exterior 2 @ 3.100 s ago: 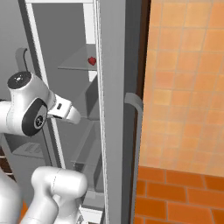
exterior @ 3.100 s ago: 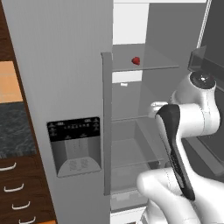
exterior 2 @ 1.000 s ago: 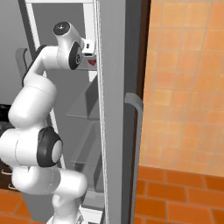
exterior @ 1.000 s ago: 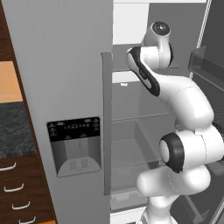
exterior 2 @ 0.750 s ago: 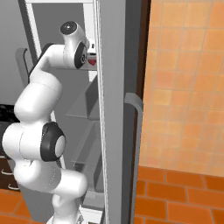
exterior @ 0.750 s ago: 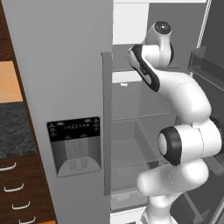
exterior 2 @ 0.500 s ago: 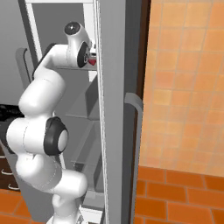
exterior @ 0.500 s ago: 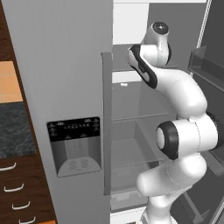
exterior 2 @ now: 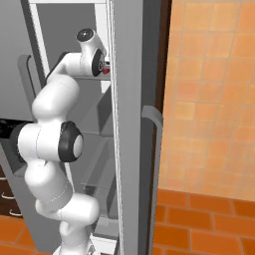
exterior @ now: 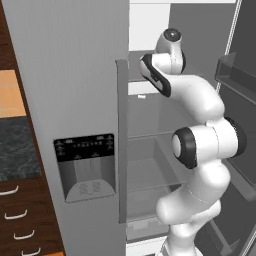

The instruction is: Take the strawberry from the fridge and place it on top of the pancake, located on the dining counter.

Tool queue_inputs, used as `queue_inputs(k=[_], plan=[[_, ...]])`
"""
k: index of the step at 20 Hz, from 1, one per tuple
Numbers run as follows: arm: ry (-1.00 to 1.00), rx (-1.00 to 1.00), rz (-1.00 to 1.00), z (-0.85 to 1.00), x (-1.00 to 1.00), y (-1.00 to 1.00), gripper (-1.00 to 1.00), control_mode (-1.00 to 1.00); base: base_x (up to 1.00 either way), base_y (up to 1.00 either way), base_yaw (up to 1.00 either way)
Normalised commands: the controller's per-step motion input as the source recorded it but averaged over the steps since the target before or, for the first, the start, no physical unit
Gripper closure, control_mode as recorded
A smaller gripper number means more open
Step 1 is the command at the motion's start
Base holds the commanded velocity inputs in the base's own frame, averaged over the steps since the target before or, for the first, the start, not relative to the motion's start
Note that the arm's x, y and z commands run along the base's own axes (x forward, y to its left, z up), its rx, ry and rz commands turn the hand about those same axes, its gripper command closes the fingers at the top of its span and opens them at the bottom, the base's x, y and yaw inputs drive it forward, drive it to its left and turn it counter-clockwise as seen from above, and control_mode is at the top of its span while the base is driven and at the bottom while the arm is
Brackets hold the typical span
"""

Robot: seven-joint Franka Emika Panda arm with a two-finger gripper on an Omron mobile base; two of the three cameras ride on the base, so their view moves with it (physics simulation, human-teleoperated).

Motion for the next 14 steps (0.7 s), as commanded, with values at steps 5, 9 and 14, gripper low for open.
queue_inputs(k=[5, 9, 14], plan=[[0.03, 0.00, -0.05, -0.23, 0.29, 0.06, -1.00, -1.00, 0.00, 0.00, 0.00], [0.03, 0.02, -0.05, -0.32, 0.00, 0.00, 1.00, -1.00, 0.00, 0.00, 0.00], [-0.02, 0.03, -0.07, -0.21, -0.35, 0.03, 1.00, -1.00, 0.00, 0.00, 0.00]])
